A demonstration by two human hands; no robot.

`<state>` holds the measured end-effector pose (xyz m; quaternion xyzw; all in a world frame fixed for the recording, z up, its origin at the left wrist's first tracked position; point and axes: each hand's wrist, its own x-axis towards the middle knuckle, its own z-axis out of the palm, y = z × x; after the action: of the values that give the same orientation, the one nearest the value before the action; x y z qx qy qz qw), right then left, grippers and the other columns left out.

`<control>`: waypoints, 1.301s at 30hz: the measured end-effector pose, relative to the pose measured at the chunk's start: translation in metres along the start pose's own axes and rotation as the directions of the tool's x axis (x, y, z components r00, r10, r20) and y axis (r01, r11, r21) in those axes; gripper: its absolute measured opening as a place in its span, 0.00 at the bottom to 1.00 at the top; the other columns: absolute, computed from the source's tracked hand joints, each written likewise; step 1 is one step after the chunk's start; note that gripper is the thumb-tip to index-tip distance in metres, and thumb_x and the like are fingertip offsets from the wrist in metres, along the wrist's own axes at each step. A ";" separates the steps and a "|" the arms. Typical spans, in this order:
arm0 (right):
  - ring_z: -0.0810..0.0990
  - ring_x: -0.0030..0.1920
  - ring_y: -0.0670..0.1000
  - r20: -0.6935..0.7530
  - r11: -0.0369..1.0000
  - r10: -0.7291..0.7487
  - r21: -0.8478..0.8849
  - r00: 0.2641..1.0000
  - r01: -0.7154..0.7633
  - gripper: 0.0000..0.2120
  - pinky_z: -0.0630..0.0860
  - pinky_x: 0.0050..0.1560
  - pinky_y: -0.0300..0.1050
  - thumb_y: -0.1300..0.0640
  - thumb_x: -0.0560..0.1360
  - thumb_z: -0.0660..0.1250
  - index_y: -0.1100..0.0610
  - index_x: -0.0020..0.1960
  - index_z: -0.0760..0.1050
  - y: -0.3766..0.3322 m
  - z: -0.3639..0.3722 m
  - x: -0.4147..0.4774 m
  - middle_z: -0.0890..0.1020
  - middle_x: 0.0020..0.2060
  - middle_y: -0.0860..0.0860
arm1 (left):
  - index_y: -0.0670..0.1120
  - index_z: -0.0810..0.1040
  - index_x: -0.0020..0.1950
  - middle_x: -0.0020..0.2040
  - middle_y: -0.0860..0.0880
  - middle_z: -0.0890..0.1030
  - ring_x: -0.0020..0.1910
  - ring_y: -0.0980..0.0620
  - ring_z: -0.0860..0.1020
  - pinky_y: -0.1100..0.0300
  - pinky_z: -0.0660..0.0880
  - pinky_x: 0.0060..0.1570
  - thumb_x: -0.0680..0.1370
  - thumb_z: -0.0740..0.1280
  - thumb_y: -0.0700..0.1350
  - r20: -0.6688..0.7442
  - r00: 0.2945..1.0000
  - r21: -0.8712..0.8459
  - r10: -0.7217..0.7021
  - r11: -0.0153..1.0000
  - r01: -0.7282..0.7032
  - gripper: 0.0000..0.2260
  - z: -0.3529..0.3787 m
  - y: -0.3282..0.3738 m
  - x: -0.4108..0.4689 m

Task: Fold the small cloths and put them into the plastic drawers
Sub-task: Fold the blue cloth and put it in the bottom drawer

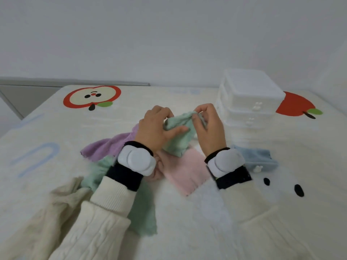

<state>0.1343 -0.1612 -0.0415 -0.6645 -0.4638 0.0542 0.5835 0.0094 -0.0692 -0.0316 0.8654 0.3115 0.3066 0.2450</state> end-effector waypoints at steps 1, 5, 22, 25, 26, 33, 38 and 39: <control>0.70 0.30 0.40 0.010 1.000 -0.007 0.020 1.000 0.007 0.01 0.66 0.33 0.30 0.60 0.78 0.61 0.55 0.49 0.70 -0.002 -0.005 0.002 0.71 0.31 0.43 | 0.54 0.66 0.34 0.40 0.52 0.74 0.41 0.55 0.71 0.62 0.68 0.42 0.69 0.68 0.63 0.047 0.999 -0.136 -0.009 0.991 0.015 0.16 -0.004 0.004 -0.001; 0.76 0.39 0.44 0.040 0.996 -0.022 0.086 0.999 0.019 0.03 0.73 0.42 0.36 0.60 0.78 0.62 0.53 0.47 0.73 -0.010 -0.021 0.007 0.77 0.38 0.46 | 0.49 0.63 0.31 0.30 0.54 0.65 0.28 0.61 0.63 0.68 0.61 0.30 0.71 0.66 0.54 0.214 0.976 -0.302 -0.031 0.948 0.096 0.16 -0.017 0.011 0.000; 0.81 0.54 0.56 0.569 0.453 0.499 0.472 0.654 -0.756 0.23 0.78 0.54 0.54 0.52 0.75 0.67 0.48 0.68 0.64 0.001 -0.028 0.006 0.79 0.58 0.53 | 0.48 0.70 0.44 0.37 0.48 0.79 0.35 0.51 0.77 0.57 0.74 0.39 0.77 0.66 0.51 0.262 0.923 -0.447 -0.282 0.812 0.375 0.09 -0.023 -0.019 -0.001; 0.80 0.50 0.57 0.518 0.613 0.562 0.263 0.645 -0.745 0.37 0.78 0.53 0.50 0.68 0.72 0.69 0.50 0.73 0.56 0.010 -0.018 0.001 0.79 0.57 0.63 | 0.47 0.69 0.48 0.40 0.51 0.76 0.42 0.49 0.75 0.54 0.70 0.45 0.79 0.61 0.54 0.249 0.912 -0.222 -0.325 0.898 0.380 0.10 -0.017 -0.038 -0.001; 0.79 0.49 0.57 0.477 0.670 0.579 0.183 0.661 -0.719 0.38 0.78 0.53 0.50 0.70 0.71 0.69 0.52 0.74 0.55 0.011 -0.017 0.000 0.79 0.56 0.66 | 0.46 0.68 0.49 0.39 0.52 0.75 0.43 0.49 0.73 0.55 0.68 0.45 0.79 0.60 0.54 0.237 0.912 -0.174 -0.334 0.909 0.378 0.10 -0.017 -0.040 0.000; 0.74 0.34 0.52 0.378 0.799 0.585 -0.115 0.718 -0.590 0.34 0.76 0.40 0.45 0.54 0.72 0.72 0.55 0.71 0.57 0.017 -0.006 0.001 0.76 0.38 0.57 | 0.52 0.71 0.58 0.56 0.42 0.78 0.52 0.44 0.79 0.48 0.75 0.59 0.67 0.71 0.61 0.300 0.868 -0.366 -0.396 0.792 0.488 0.24 -0.026 -0.042 -0.002; 0.77 0.39 0.53 0.403 0.898 0.427 -0.089 0.809 -0.430 0.27 0.76 0.45 0.46 0.60 0.72 0.71 0.52 0.68 0.66 0.016 -0.007 -0.002 0.79 0.41 0.57 | 0.64 0.68 0.65 0.60 0.43 0.75 0.56 0.42 0.79 0.48 0.77 0.58 0.58 0.78 0.50 0.475 0.854 -0.521 -0.211 0.714 0.467 0.38 -0.035 -0.043 -0.006; 0.77 0.38 0.51 0.368 0.920 0.374 -0.030 0.851 -0.392 0.22 0.76 0.43 0.44 0.62 0.73 0.70 0.52 0.66 0.70 0.017 -0.010 0.000 0.79 0.39 0.56 | 0.65 0.67 0.66 0.62 0.45 0.74 0.57 0.45 0.78 0.51 0.77 0.58 0.59 0.79 0.46 0.492 0.850 -0.492 -0.189 0.745 0.450 0.40 -0.036 -0.043 -0.006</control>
<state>0.1495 -0.1663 -0.0525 -0.7078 -0.4214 0.3030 0.4791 -0.0358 -0.0359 -0.0351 0.7212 0.2888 0.1508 0.6113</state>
